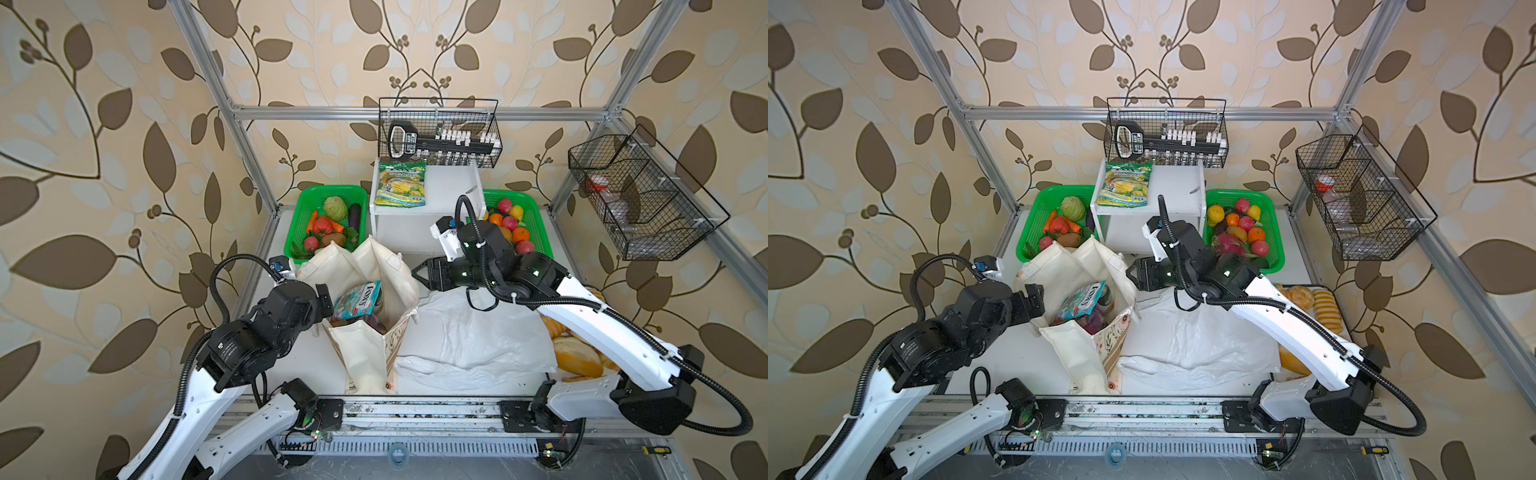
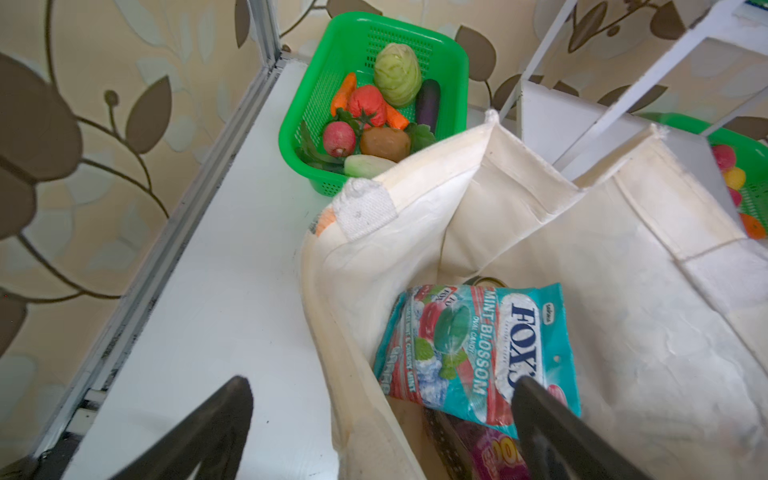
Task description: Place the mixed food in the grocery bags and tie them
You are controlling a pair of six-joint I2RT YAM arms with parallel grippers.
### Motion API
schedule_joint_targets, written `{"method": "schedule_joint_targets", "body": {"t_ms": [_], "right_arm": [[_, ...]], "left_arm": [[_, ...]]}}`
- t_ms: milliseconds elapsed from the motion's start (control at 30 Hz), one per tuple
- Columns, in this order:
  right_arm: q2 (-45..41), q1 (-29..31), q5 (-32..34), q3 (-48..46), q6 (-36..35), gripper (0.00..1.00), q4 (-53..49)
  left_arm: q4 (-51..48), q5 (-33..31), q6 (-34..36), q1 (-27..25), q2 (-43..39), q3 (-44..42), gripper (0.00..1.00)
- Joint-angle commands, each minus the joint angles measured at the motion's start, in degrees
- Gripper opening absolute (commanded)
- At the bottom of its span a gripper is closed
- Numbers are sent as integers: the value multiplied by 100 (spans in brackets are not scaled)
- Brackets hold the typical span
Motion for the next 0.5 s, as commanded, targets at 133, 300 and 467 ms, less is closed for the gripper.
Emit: {"method": "schedule_joint_targets", "body": {"t_ms": [133, 300, 467], "right_arm": [[610, 105, -116, -41, 183, 63, 263], [814, 148, 9, 2, 195, 63, 372], [932, 166, 236, 18, 131, 55, 323]], "left_arm": [[61, 809, 697, 1079, 374, 137, 99], [281, 2313, 996, 2357, 754, -44, 98], [634, 3270, 1081, 2936, 792, -223, 82]]}}
